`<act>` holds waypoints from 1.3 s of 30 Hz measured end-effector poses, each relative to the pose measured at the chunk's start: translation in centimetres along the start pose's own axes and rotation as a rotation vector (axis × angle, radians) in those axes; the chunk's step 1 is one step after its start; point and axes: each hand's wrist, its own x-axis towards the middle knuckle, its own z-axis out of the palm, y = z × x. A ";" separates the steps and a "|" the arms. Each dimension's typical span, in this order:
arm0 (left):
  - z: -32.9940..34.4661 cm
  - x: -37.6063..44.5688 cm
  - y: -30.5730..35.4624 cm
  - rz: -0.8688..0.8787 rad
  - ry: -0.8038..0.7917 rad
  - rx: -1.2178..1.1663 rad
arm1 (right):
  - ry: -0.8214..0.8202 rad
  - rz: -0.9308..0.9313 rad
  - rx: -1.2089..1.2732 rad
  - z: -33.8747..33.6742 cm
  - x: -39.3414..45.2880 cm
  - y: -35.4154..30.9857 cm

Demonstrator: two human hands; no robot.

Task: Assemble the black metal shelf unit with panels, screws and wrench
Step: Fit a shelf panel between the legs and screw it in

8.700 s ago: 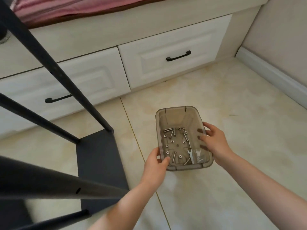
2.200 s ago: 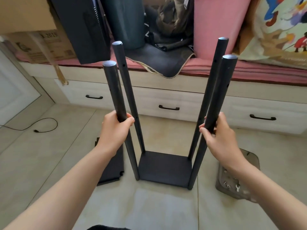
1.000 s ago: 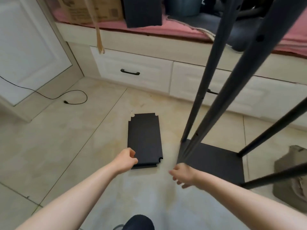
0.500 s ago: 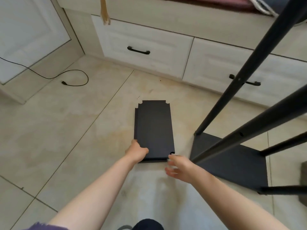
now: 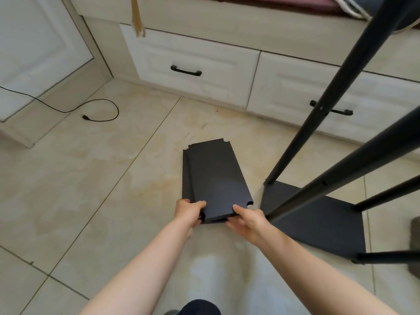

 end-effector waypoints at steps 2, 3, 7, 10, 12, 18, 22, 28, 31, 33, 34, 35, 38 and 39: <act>-1.0 -0.3 0.4 -0.062 -0.080 -0.071 | -0.040 -0.057 0.009 0.0 -1.1 -0.9; -1.5 -0.5 0.6 -0.078 -0.116 -0.084 | -0.036 -0.099 -0.016 0.1 -1.7 -1.3; -3.4 -1.9 0.5 -0.118 -0.232 -0.210 | -0.036 -0.239 -0.177 0.8 -4.6 -3.0; -4.4 -4.4 0.4 -0.145 -0.310 -0.288 | -0.044 -0.320 -0.299 1.6 -7.8 -4.0; -5.1 -6.2 0.6 -0.140 -0.351 -0.328 | -0.078 -0.388 -0.408 2.1 -10.3 -4.7; -7.4 -11.7 2.3 0.066 -0.359 -0.343 | -0.178 -0.789 -0.838 2.7 -19.3 -7.4; -9.9 -15.1 3.1 0.290 -0.226 -0.285 | -0.175 -0.979 -0.920 1.5 -26.4 -9.4; -14.8 -19.7 6.9 0.610 -0.076 -0.264 | -0.152 -1.077 -0.935 -2.9 -35.0 -11.9; -15.6 -22.9 9.5 0.780 -0.034 -0.139 | -0.108 -1.084 -0.915 -5.8 -38.7 -12.5; -15.1 -25.2 11.0 0.880 -0.054 -0.069 | -0.111 -1.087 -0.904 -7.8 -40.8 -12.7; -14.8 -26.1 11.6 0.921 -0.060 -0.030 | -0.118 -1.081 -0.895 -8.6 -41.6 -12.9; -14.3 -27.2 12.1 0.958 -0.069 0.004 | -0.118 -1.078 -0.873 -9.5 -42.5 -13.1; -12.8 -30.8 13.4 1.040 -0.134 0.063 | -0.091 -1.075 -0.746 -12.7 -45.6 -13.9; -12.3 -31.9 13.9 1.051 -0.156 0.069 | -0.079 -1.075 -0.698 -13.8 -46.6 -14.3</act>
